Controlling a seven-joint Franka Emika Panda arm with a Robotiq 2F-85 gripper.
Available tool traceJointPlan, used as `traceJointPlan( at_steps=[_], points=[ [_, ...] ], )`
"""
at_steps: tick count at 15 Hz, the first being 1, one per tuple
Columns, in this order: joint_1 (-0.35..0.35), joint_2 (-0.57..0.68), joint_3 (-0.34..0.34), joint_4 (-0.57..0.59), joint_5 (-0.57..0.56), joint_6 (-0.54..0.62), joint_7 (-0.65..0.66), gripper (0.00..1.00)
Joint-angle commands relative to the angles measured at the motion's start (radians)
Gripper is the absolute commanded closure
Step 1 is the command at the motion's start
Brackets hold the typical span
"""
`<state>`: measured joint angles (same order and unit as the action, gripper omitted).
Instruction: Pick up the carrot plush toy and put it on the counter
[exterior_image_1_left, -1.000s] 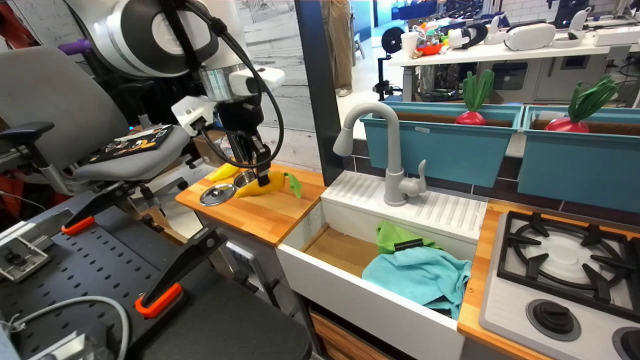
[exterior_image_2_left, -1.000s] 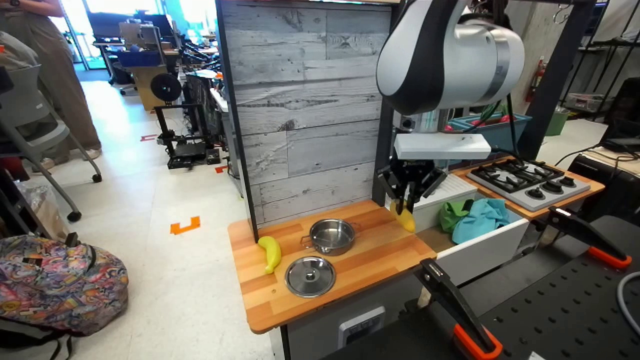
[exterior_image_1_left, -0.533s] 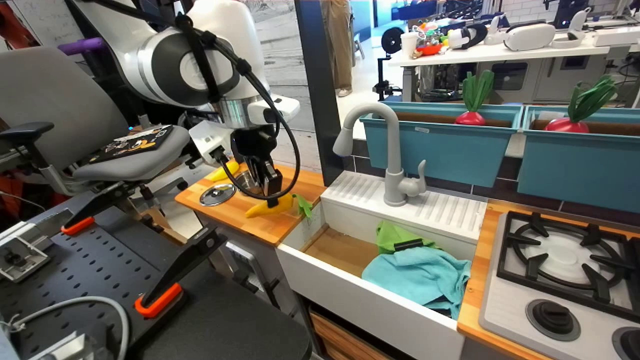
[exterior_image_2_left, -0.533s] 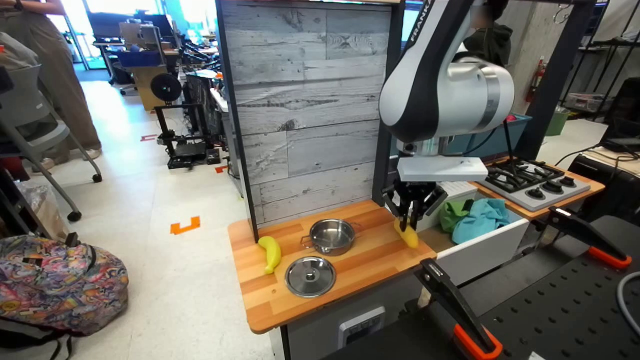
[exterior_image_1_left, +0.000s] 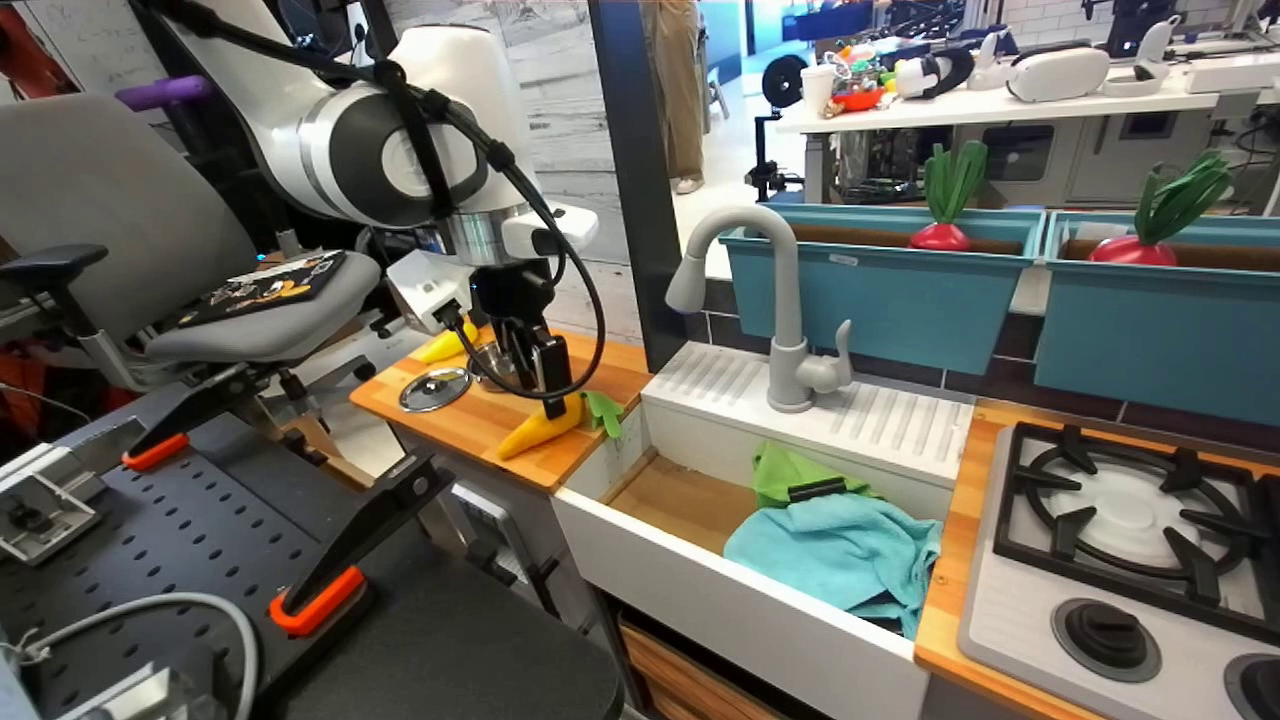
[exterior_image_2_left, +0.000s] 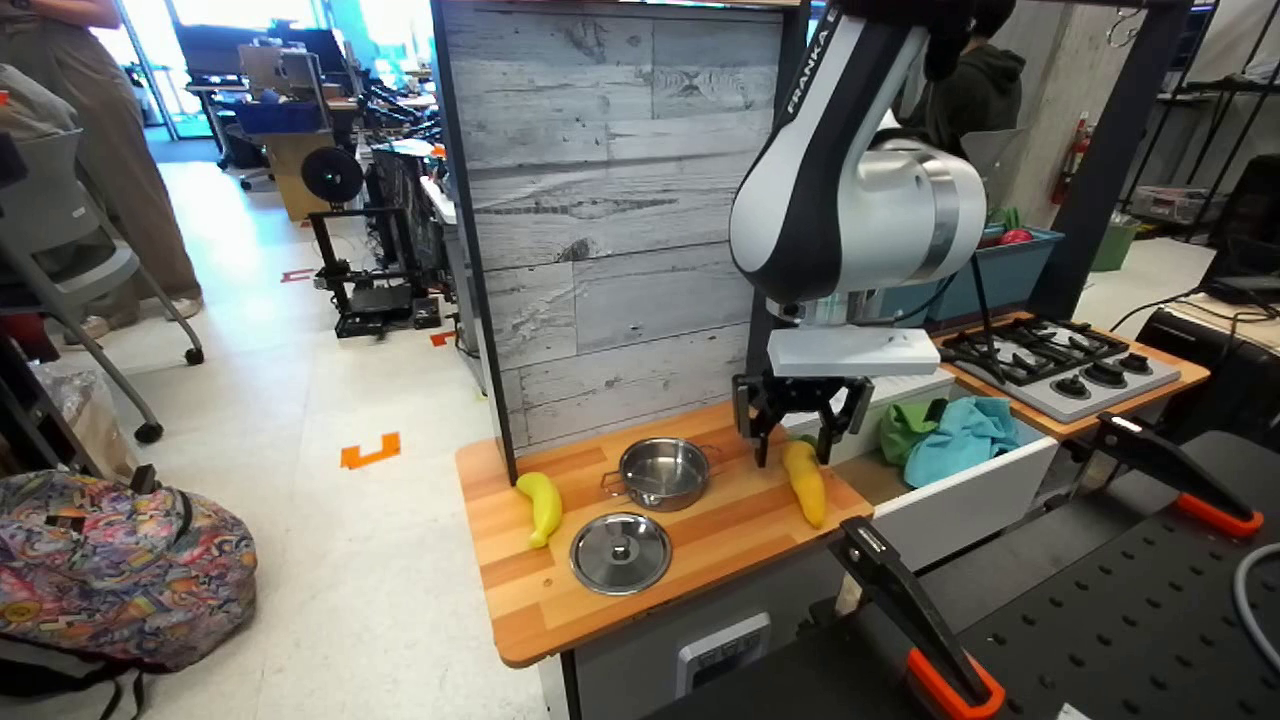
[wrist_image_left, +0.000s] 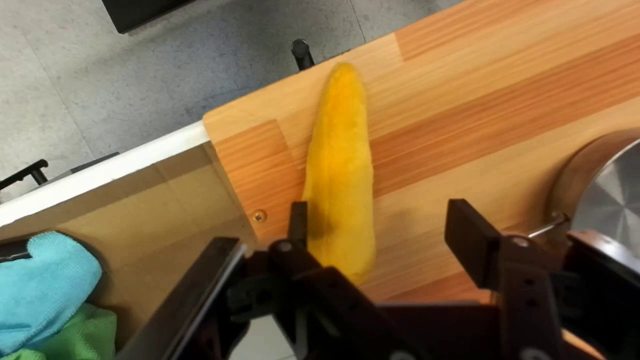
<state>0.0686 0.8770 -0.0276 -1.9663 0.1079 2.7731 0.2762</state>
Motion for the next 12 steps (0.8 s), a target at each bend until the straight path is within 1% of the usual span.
traceJointPlan(
  at_steps=[1,2,7,11,12],
  points=[
    [0.045,-0.018,-0.004,0.006,-0.002,-0.039,0.003,0.02],
    [0.061,-0.026,-0.007,-0.002,-0.007,-0.041,0.007,0.0],
    [0.167,-0.098,-0.027,-0.082,-0.025,-0.017,0.041,0.0],
    [0.198,-0.193,-0.011,-0.157,-0.017,-0.013,0.045,0.0],
    [0.199,-0.214,-0.007,-0.163,-0.019,-0.033,0.04,0.0]
  ],
)
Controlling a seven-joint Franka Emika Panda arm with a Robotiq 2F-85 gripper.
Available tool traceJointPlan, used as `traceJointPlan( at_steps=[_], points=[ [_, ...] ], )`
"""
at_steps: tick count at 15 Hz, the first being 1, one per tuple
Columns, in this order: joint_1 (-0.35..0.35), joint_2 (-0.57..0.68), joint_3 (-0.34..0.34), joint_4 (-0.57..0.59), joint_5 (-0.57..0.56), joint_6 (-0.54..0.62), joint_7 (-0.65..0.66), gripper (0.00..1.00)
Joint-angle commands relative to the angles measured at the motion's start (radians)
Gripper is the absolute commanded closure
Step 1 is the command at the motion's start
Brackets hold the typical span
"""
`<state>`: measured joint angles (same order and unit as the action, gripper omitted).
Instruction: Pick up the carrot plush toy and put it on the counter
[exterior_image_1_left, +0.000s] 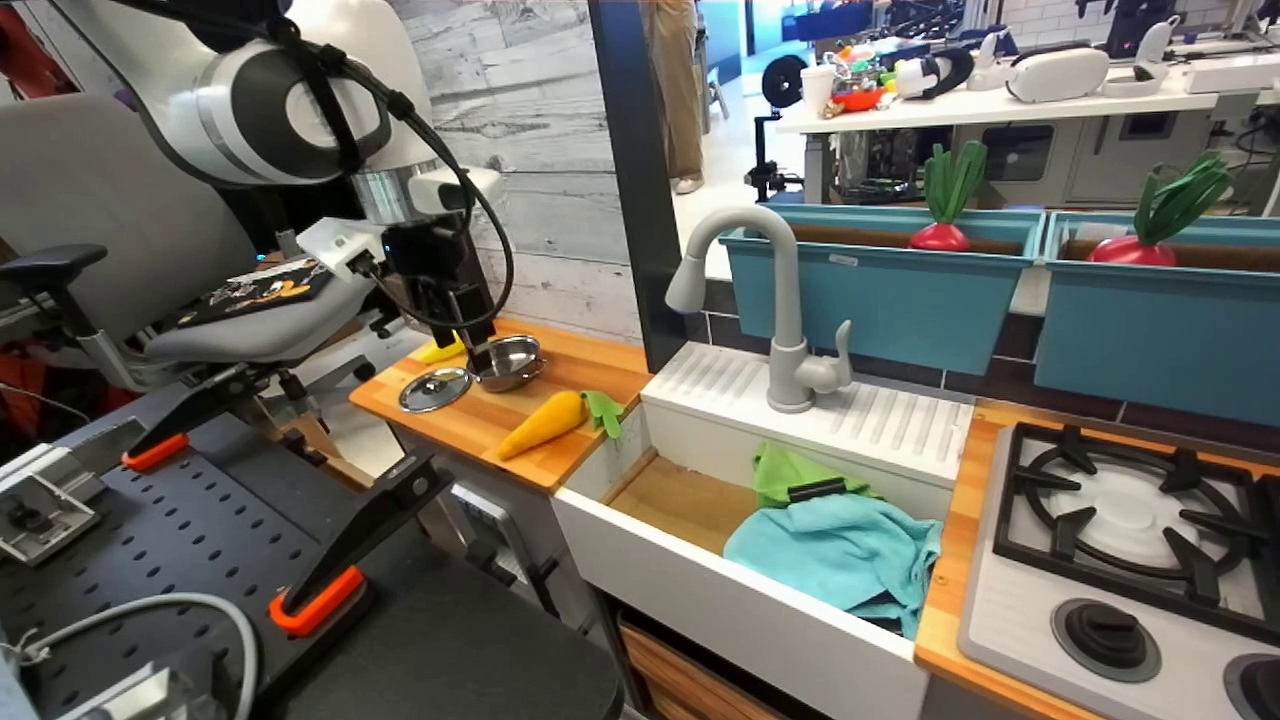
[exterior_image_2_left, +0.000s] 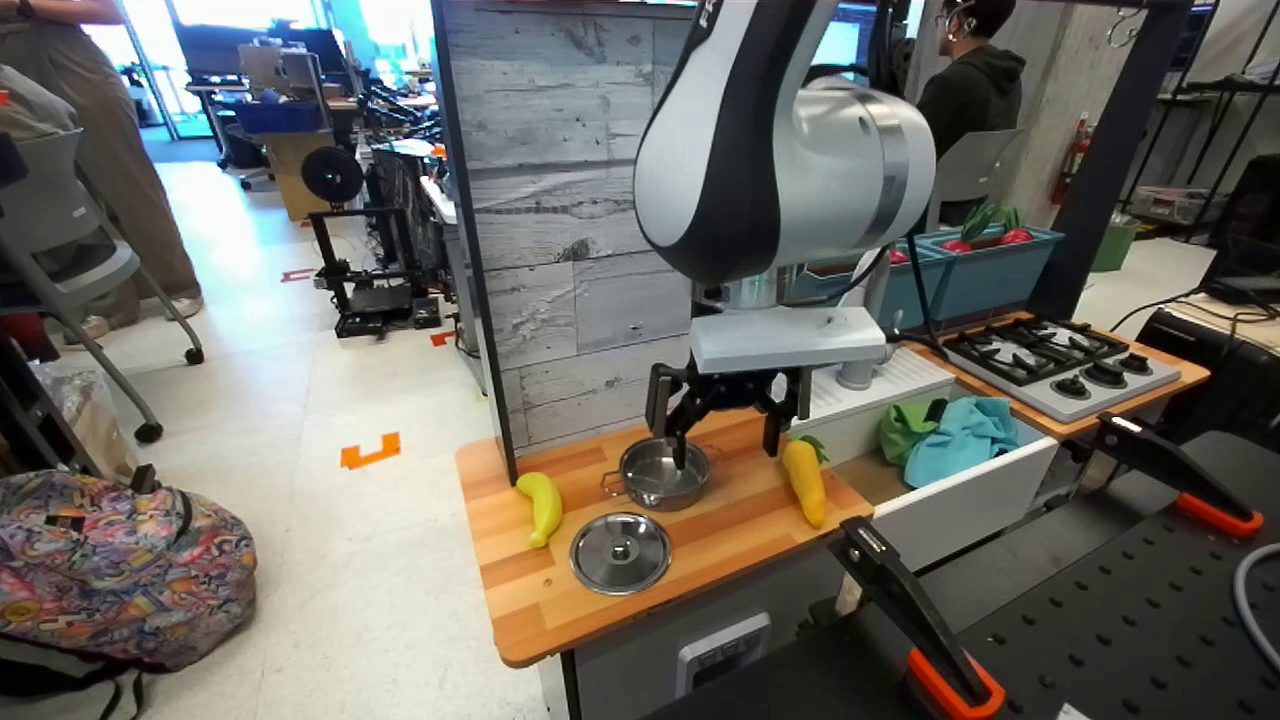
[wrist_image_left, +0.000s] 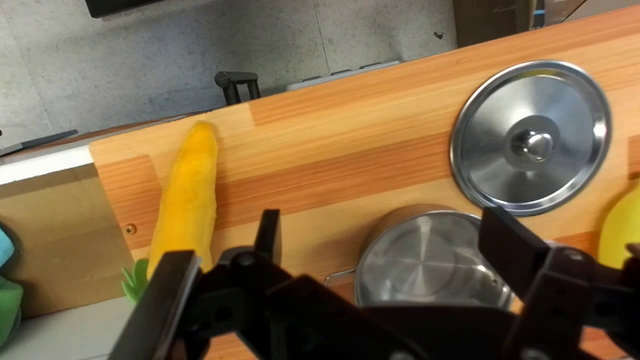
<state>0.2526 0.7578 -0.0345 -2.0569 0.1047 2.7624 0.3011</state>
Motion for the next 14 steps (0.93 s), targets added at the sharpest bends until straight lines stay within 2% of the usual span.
traceJointPlan(
  at_steps=[1,2,3,6,10,11,14],
  points=[
    [0.023,-0.111,-0.004,-0.079,-0.019,-0.03,0.02,0.0],
    [0.033,-0.123,-0.009,-0.083,-0.025,-0.037,0.027,0.25],
    [0.041,-0.132,-0.015,-0.085,-0.034,-0.047,0.03,0.27],
    [0.046,-0.15,-0.013,-0.083,-0.051,-0.068,0.032,0.58],
    [0.042,-0.154,-0.009,-0.076,-0.072,-0.085,0.038,0.93],
    [0.041,-0.154,-0.009,-0.076,-0.073,-0.088,0.038,1.0],
    [0.042,-0.152,-0.009,-0.074,-0.08,-0.094,0.041,1.0]
  ],
)
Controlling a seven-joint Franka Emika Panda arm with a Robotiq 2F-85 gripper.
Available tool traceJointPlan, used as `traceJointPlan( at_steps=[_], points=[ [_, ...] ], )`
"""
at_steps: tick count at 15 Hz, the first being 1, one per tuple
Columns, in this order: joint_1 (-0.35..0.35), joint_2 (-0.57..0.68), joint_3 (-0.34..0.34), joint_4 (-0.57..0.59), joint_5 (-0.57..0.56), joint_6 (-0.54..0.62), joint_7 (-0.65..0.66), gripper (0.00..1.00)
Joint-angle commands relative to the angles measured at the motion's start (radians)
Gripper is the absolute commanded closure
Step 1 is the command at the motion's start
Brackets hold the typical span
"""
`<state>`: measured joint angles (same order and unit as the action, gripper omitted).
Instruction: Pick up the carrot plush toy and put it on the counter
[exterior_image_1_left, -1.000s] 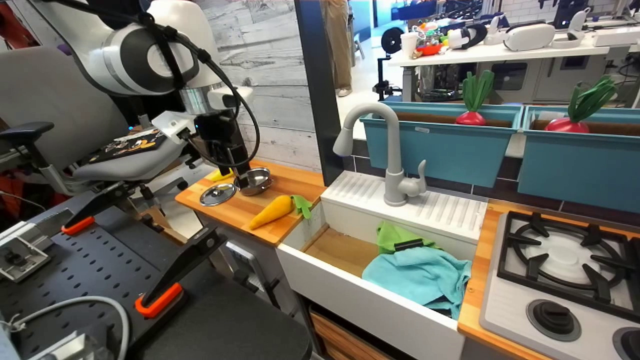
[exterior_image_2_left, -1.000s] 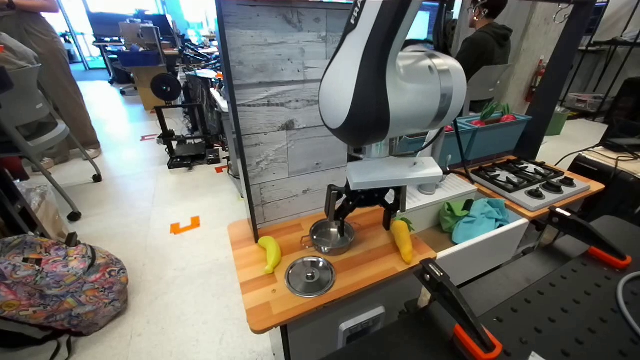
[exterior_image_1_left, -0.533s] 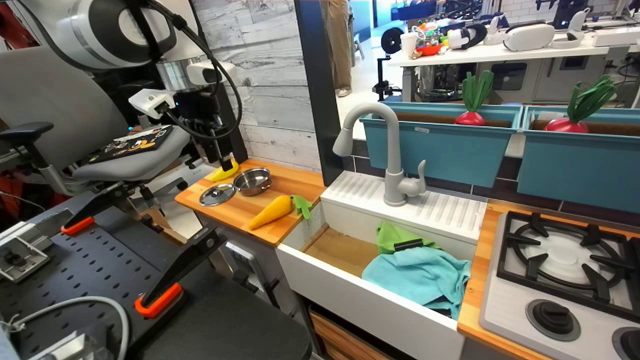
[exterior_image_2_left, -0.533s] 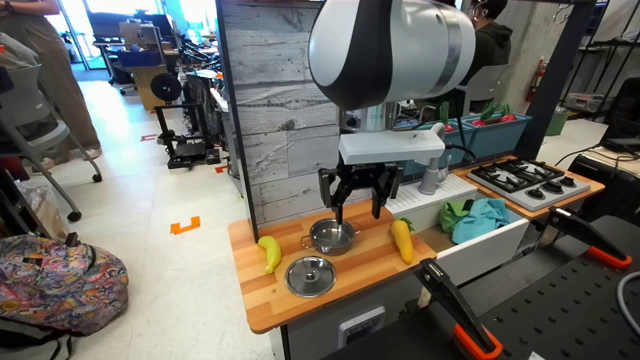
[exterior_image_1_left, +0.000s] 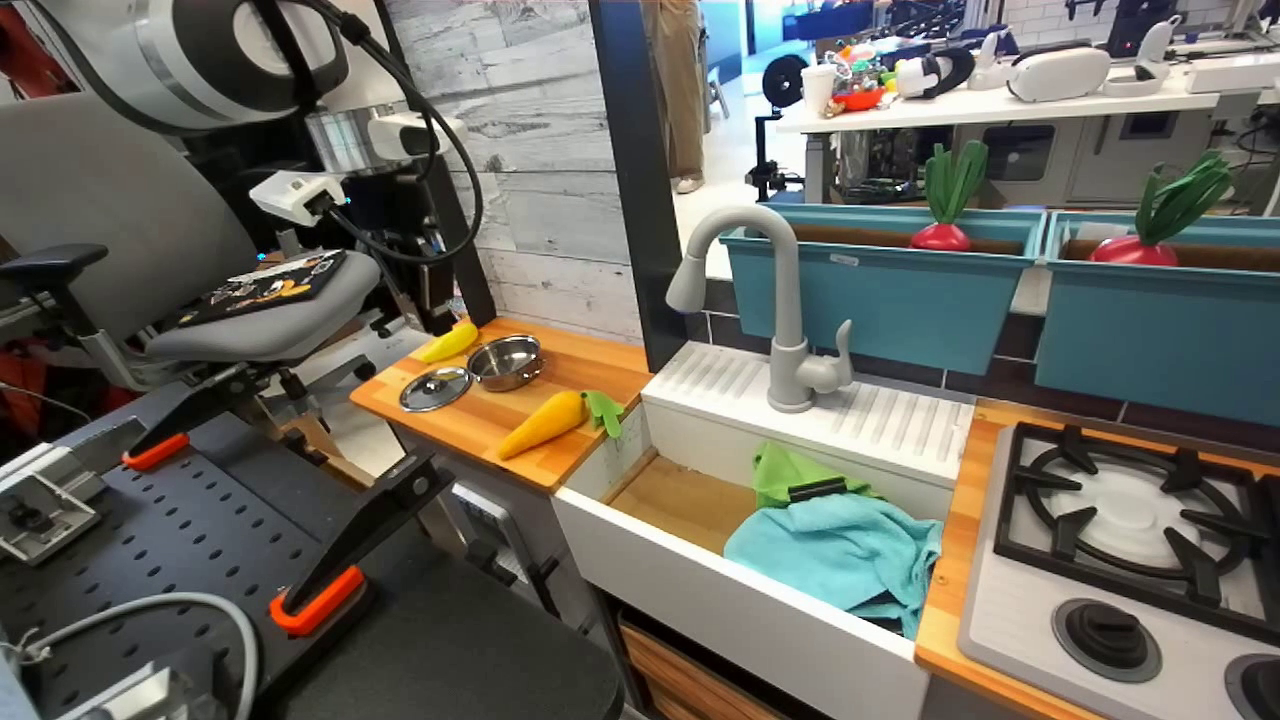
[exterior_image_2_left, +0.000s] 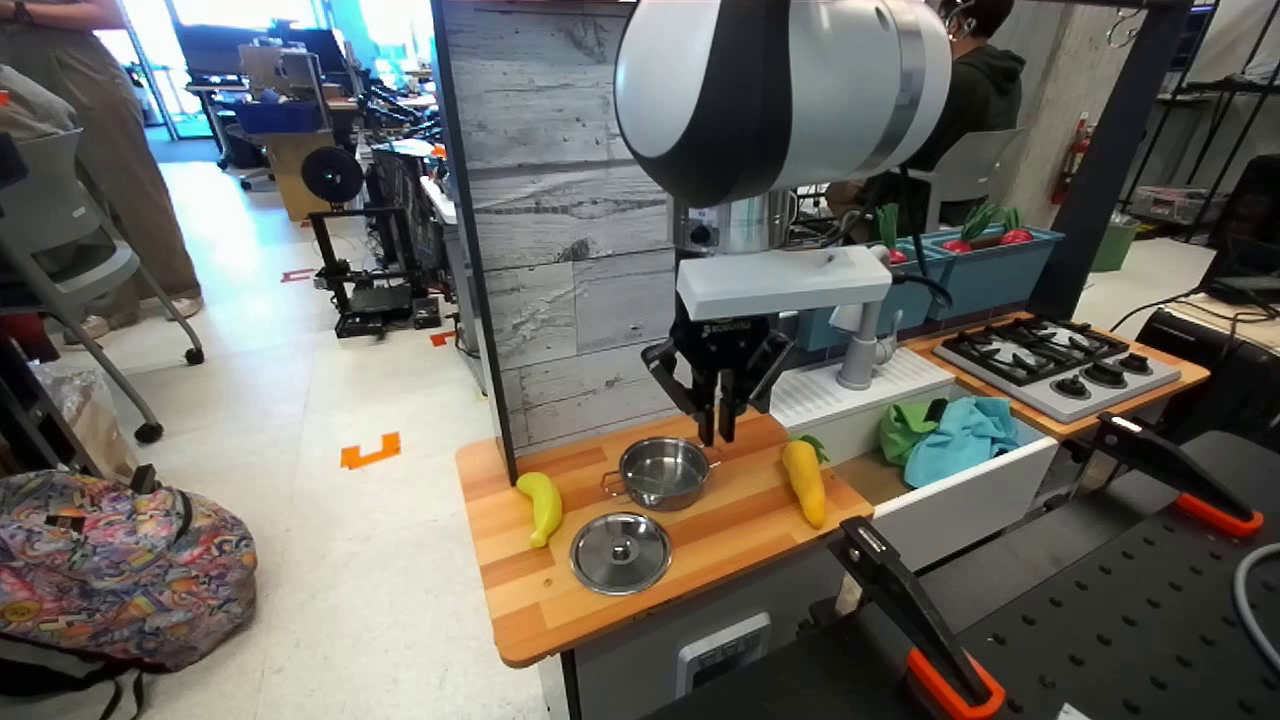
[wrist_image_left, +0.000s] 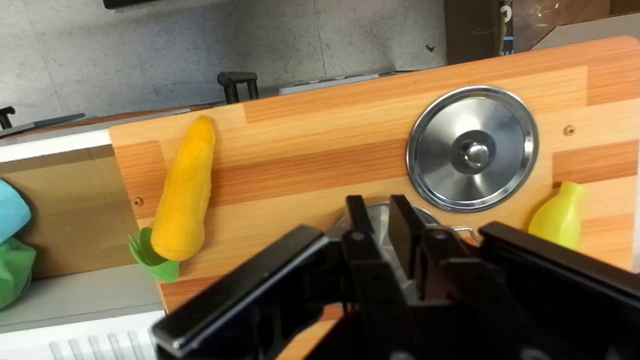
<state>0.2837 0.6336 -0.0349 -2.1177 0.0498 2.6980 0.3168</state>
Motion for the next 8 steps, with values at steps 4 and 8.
traceJointPlan(
  at_steps=[4,8],
  points=[
    [0.012,-0.029,-0.008,-0.014,-0.034,-0.032,0.027,1.0],
    [0.012,-0.03,-0.009,-0.016,-0.046,-0.028,0.027,1.0]
  ],
)
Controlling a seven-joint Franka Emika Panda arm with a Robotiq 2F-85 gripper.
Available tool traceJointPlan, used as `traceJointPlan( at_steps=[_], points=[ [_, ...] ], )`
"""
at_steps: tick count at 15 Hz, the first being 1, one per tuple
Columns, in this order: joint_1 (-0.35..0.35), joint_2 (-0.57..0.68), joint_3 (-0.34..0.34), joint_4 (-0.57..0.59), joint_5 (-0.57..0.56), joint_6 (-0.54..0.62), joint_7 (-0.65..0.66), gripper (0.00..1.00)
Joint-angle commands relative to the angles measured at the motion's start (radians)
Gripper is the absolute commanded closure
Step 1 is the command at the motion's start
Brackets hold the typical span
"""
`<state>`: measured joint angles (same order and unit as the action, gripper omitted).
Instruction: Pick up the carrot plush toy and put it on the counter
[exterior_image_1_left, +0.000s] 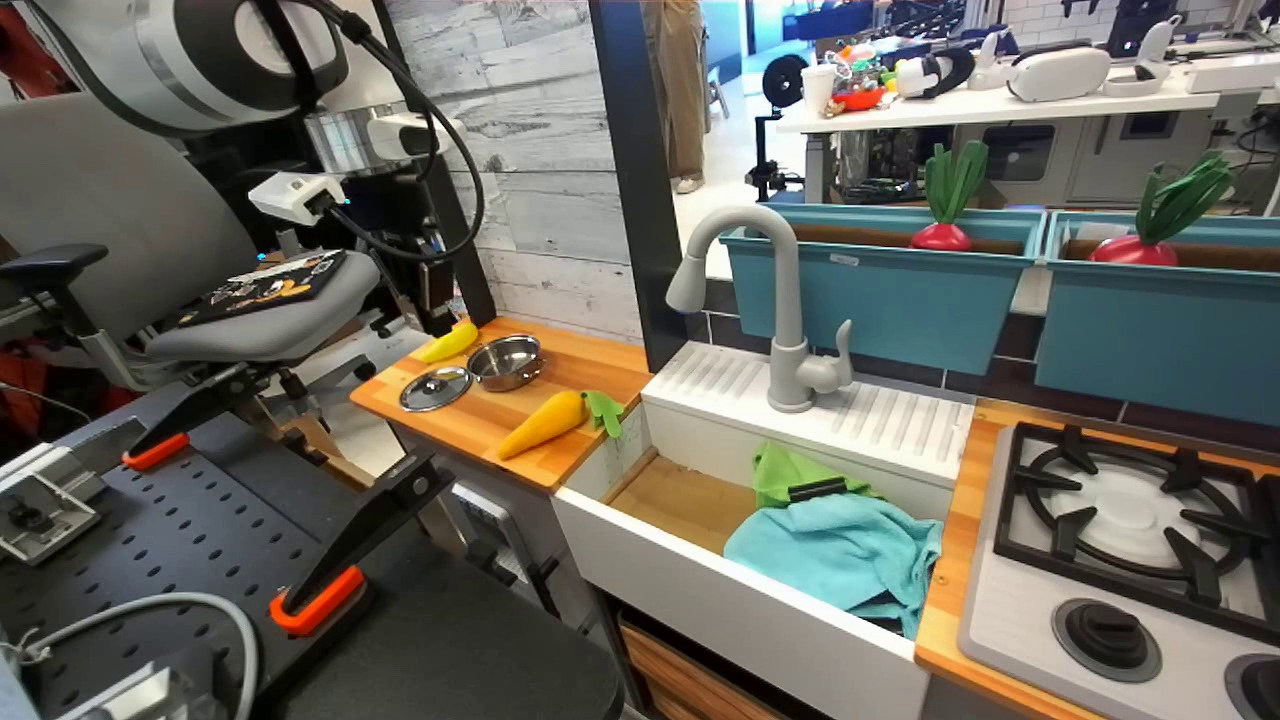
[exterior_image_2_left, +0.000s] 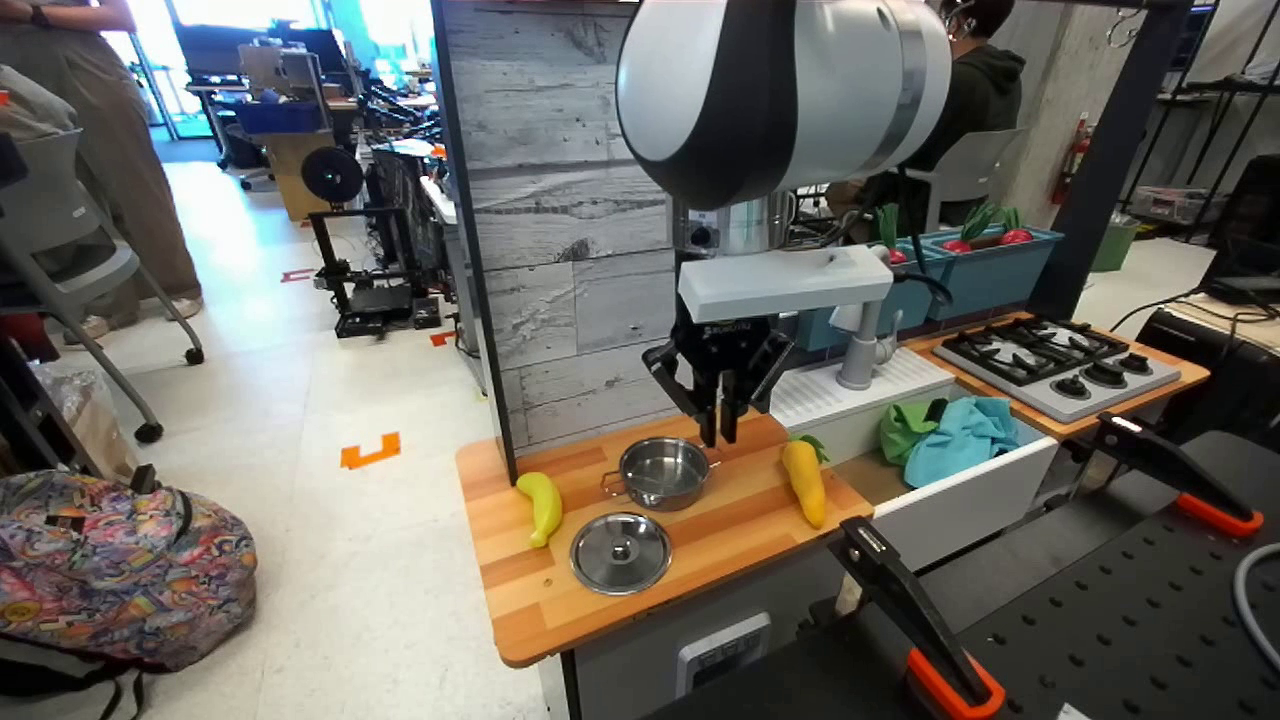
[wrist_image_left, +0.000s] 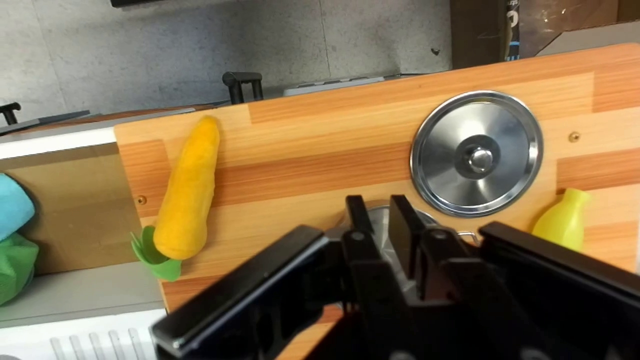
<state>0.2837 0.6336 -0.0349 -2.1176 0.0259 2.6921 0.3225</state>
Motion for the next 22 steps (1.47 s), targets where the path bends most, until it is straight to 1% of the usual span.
traceJointPlan(
  at_steps=[1,7,11,13,18,22],
  points=[
    [0.014,-0.031,-0.011,-0.017,-0.029,-0.02,0.017,1.0],
    [0.045,-0.031,-0.047,-0.022,-0.169,0.002,-0.022,1.0],
    [0.031,-0.026,-0.033,-0.023,-0.232,0.027,-0.085,1.0],
    [0.0,-0.027,-0.003,-0.025,-0.232,0.04,-0.159,1.0],
    [-0.108,-0.02,0.105,-0.016,-0.195,0.027,-0.387,1.0],
    [-0.155,-0.017,0.142,-0.01,-0.19,0.008,-0.468,1.0]
  ],
)
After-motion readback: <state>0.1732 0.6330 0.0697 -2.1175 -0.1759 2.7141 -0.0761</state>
